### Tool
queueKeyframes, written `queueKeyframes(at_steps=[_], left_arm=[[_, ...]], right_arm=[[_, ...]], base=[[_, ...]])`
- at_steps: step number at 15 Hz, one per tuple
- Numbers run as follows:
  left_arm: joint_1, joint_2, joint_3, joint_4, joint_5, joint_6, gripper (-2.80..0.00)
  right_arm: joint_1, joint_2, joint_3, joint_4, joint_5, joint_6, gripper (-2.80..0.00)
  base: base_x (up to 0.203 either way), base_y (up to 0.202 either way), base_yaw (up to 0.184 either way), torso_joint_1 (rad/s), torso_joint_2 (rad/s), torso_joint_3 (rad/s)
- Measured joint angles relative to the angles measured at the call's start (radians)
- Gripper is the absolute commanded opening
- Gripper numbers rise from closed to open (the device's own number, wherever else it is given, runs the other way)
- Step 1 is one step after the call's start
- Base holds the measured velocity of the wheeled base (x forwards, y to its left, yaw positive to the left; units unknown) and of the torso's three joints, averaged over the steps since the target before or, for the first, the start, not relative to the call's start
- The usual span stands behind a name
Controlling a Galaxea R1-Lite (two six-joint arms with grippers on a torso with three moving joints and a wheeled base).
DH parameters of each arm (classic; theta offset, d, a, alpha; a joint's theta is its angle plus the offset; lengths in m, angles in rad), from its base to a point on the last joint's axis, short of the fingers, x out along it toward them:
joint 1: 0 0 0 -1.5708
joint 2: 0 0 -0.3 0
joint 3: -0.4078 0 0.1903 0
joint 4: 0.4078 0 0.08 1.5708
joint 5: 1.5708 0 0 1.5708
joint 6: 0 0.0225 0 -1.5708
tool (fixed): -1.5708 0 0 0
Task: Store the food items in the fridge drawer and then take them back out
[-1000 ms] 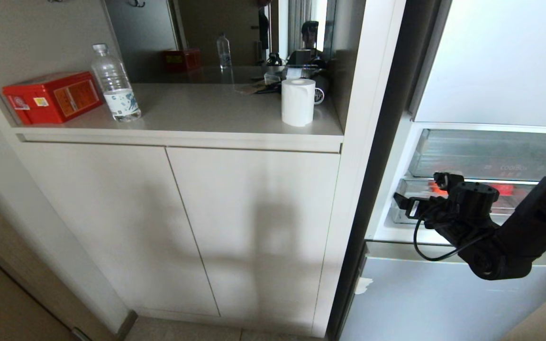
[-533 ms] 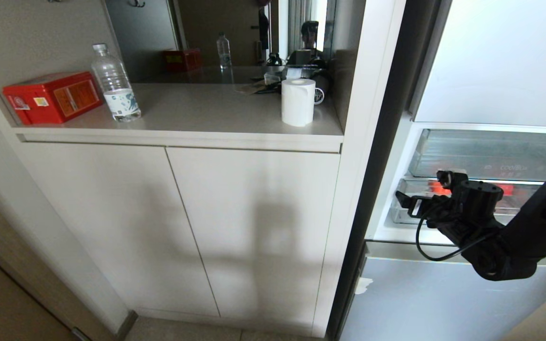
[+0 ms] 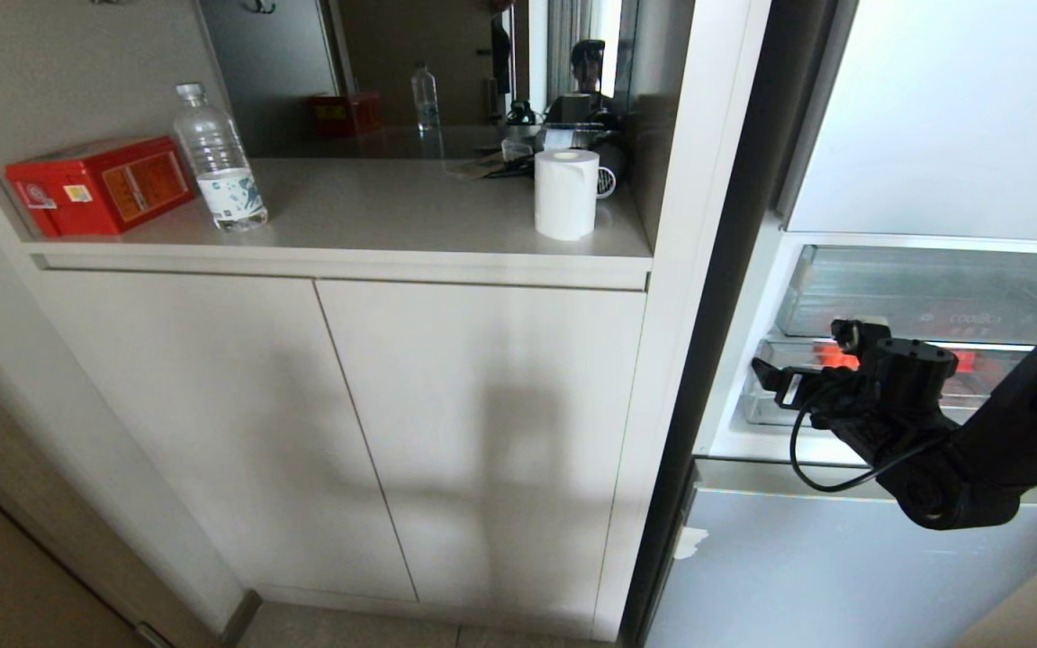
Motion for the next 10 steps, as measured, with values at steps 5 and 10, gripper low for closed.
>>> queueKeyframes(at_steps=[5,10], left_arm=[[0.000,0.000,0.000,0.000,0.000,0.000,-2.80],[0.000,0.000,0.000,0.000,0.000,0.000,-2.80]], right_arm=[[0.008,0.014,0.013,-0.003,0.000,0.000,0.00],[0.011,0.037,0.000,-0.003,0.000,-0.002,0.00]], base=[[0.000,0.000,0.000,0.000,0.00,0.000],[0.000,0.000,0.000,0.000,0.00,0.000]])
